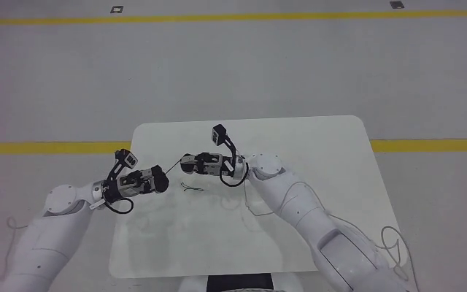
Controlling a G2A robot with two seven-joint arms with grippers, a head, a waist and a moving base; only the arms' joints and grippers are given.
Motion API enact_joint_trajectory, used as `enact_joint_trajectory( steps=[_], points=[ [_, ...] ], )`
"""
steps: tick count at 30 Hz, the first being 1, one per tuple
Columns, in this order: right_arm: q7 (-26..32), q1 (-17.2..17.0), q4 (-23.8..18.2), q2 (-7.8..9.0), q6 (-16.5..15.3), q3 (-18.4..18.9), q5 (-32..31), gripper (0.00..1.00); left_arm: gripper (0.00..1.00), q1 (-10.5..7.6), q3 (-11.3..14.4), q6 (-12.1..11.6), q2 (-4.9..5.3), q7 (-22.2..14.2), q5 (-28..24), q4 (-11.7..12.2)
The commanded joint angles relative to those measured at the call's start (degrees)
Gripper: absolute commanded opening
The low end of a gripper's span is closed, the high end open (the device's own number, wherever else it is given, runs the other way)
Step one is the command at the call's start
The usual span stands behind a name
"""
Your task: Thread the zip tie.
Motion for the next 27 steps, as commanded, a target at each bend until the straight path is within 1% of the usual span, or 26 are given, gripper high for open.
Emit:
enact_joint_trajectory(
  steps=[1, 2, 4, 5, 11, 12, 13, 14, 15, 17, 19, 21, 24, 27],
  points=[
    [0.26, -0.11, -0.18, -0.1, 0.35, -0.18, 0.17, 0.0, 1.0, 0.05, 0.0, 0.32, -0.01, 0.2, 0.04, -0.16],
    [0.79, -0.19, -0.22, -0.17, 0.88, -0.35, 0.4, 0.0, 1.0, 0.0, -0.11, 0.37, 0.02, 0.81, 0.52, -0.19],
    [1.56, -0.31, -0.23, -0.27, 1.08, -0.38, 1.12, 0.0, 1.0, 0.17, -0.79, -0.48, 0.08, 3.41, 1.57, -0.61],
    [1.56, -0.31, -0.23, -0.27, 1.08, -0.38, 1.12, 0.0, 1.0, 0.26, -0.9, -0.6, 0.09, 3.83, 1.79, -0.71],
    [1.56, -0.31, -0.23, -0.27, 1.08, -0.38, 1.12, 0.0, 1.0, 0.26, -0.9, -0.6, 0.09, 3.83, 1.79, -0.71],
    [1.56, -0.31, -0.23, -0.27, 1.08, -0.38, 1.12, 0.0, 1.0, 0.29, -0.82, -0.52, 0.06, 4.75, 2.12, -0.85],
    [0.95, -0.71, -0.69, -0.26, 1.01, -0.29, 1.27, 0.0, 1.0, 0.57, -0.27, -0.04, -0.11, 5.0, 1.38, -1.73],
    [0.25, -1.31, -1.53, -0.2, 0.9, -0.16, 1.33, 0.0, 1.0, 0.7, 0.01, 0.56, -0.2, 4.2, 0.13, -2.0],
    [-0.45, -1.7, -2.11, -0.08, 0.8, -0.01, 0.97, 0.0, 1.0, 0.66, 0.07, 0.64, -0.24, 3.68, -0.32, -1.89],
    [-1.64, -2.81, -3.48, 0.12, 0.24, 0.54, 1.29, 0.0, 1.0, 0.55, 0.82, 0.23, -0.44, 3.38, -0.46, -1.69],
    [-2.37, -3.45, -4.24, 0.25, 0.08, 0.91, 1.46, 0.0, 1.0, 0.28, 1.64, 0.18, -0.73, 2.62, -1.87, -1.47],
    [-3.02, -4.03, -5.1, 0.32, -0.18, 1.14, 1.64, 0.0, 1.0, -0.3, 2.41, 0.01, -1.0, 1.44, -3.02, -0.84],
    [-3.79, -4.47, -5.95, 0.37, 0.0, 1.18, 1.43, 0.0, 1.0, -1.25, 3.16, -0.88, -1.36, 1.18, -3.76, 0.21],
    [-4.02, -4.77, -6.49, 0.34, 0.32, 1.01, 1.37, 0.0, 1.0, -1.97, 3.62, -0.94, -1.7, 0.7, -5.03, 0.88]
  ],
)
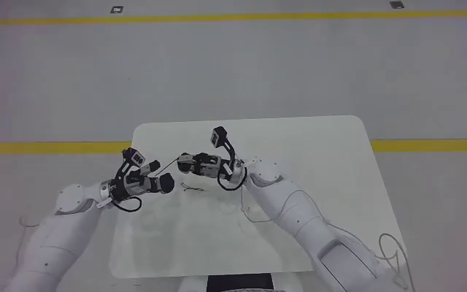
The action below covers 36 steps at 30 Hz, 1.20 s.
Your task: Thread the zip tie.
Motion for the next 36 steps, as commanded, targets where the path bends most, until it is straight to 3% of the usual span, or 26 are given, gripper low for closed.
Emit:
enact_joint_trajectory(
  steps=[1, 10, 12, 14, 26, 27, 29, 31, 34, 36],
  points=[
    [0.0, -0.15, -0.22, -0.05, 0.27, -0.17, 0.01, 0.0, 1.0, -0.33, 0.28, 0.03, -0.24, -0.6, -1.17, 0.39],
    [0.36, -0.24, -0.54, -0.22, 0.47, -0.41, 0.68, 0.0, 1.0, -0.81, 0.25, 0.03, -0.32, -1.15, -0.58, 0.65],
    [0.36, -0.24, -0.54, -0.22, 0.47, -0.41, 0.68, 0.0, 1.0, -0.62, 0.63, 0.53, -0.44, 0.61, -0.15, -0.2],
    [-1.29, -0.97, -1.83, -0.14, 0.94, -0.62, -0.42, 0.0, 1.0, -0.43, 0.8, 1.82, -0.55, 0.02, -1.65, -0.66],
    [-2.82, -2.68, -5.11, 0.47, 2.9, -0.46, -2.5, 0.0, 1.0, -0.6, 0.56, 2.19, -0.71, -0.78, -1.41, -0.26],
    [-2.6, -2.7, -5.16, 0.5, 2.94, -0.43, -2.49, 0.0, 0.86, -0.63, 0.47, 2.0, -0.72, -0.55, -1.3, -0.13],
    [-2.42, -2.63, -5.03, 0.64, 3.15, -0.36, -3.06, 0.0, 0.75, -0.62, 0.43, 1.88, -0.75, -0.43, -1.19, -0.05],
    [-2.54, -2.62, -4.98, 0.77, 3.39, -0.31, -3.66, 0.0, 0.53, -0.6, 0.36, 1.85, -0.79, -0.41, -1.25, -0.01],
    [-2.73, -2.56, -5.2, 0.94, 3.78, -0.34, -4.72, 0.0, 0.38, -0.54, 0.29, 1.87, -0.83, -0.43, -1.24, 0.01],
    [-2.7, -2.52, -5.34, 1.04, 4.04, -0.44, -5.4, 0.0, 0.34, -0.53, 0.27, 1.94, -0.86, -0.49, -1.22, 0.0]
  ],
)
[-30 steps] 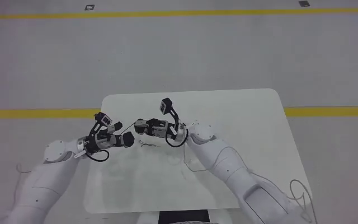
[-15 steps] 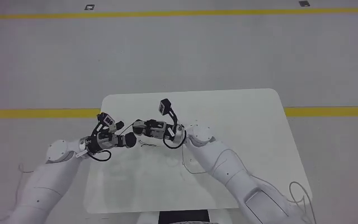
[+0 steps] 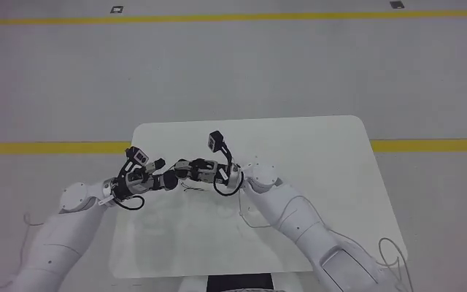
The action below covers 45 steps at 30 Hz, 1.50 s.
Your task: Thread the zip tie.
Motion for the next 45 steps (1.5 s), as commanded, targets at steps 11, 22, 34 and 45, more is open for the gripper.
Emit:
enact_joint_trajectory(
  steps=[11, 22, 34, 45],
  points=[
    [-0.23, 0.16, -0.93, 0.8, 0.77, -0.04, -4.24, 0.0, 0.25, 0.06, -0.08, -0.07, -0.11, 0.98, 1.7, -0.14],
    [-0.67, -0.35, -2.06, 1.3, 1.42, -0.09, -5.7, 0.0, 0.21, 0.44, -0.29, -0.7, -0.19, 2.9, 3.43, -0.7],
    [-0.27, -0.39, -2.59, 1.54, 1.68, -0.46, -6.0, 0.0, 0.17, 0.45, -0.44, -1.15, -0.31, 3.42, 4.11, -0.69],
    [-0.04, -0.06, -2.18, 1.53, 1.93, -1.19, -5.98, 0.0, 0.12, 0.46, -0.62, -1.8, -0.42, 3.57, 4.44, -0.48]
  ],
)
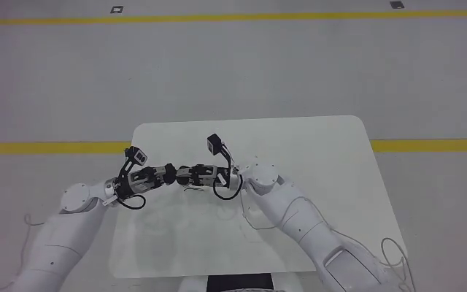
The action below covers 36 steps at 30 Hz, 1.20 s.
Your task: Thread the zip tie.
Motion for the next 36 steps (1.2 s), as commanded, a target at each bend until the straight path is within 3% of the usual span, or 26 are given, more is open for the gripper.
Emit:
enact_joint_trajectory(
  steps=[1, 9, 13, 22, 23, 24, 31, 36],
  points=[
    [0.0, 0.04, 0.02, 0.0, -0.04, -0.07, 0.06, 0.0, 0.12, -0.01, -0.01, -0.07, -0.02, 0.0, 0.13, 0.0],
    [-0.27, 0.01, 0.1, -0.01, -0.47, -0.23, 0.69, 0.0, 0.08, -0.08, -0.04, -0.09, -0.15, 0.14, 0.87, 0.26],
    [-0.27, 0.04, 0.2, 0.0, -0.48, -0.23, 1.06, 0.0, 0.0, -0.03, -0.19, -0.09, -0.23, 0.29, 1.19, 0.18],
    [0.4, 0.18, 0.39, 0.09, -0.05, -0.22, 1.87, 0.0, 0.0, 0.0, -0.43, -0.09, -0.46, 0.71, 1.83, 0.13],
    [0.42, 0.27, 0.48, 0.09, 0.04, -0.21, 1.92, 0.28, 0.0, -0.02, -0.5, -0.09, -0.48, 0.8, 1.97, 0.1],
    [0.31, 0.21, 0.55, 0.07, 0.17, -0.18, 2.27, 1.0, 0.0, 0.0, -0.57, -0.09, -0.5, 0.86, 2.07, 0.04],
    [-0.49, -0.17, 0.5, 0.39, -1.09, 1.22, 3.75, 1.0, 0.0, 0.73, -2.65, -0.09, -0.52, -0.06, 1.74, -0.87],
    [-0.63, -1.07, -0.08, 1.1, -1.92, 3.34, 4.87, 1.0, 0.0, 1.64, -5.47, -0.09, -0.77, -1.74, 3.18, -2.62]
  ],
)
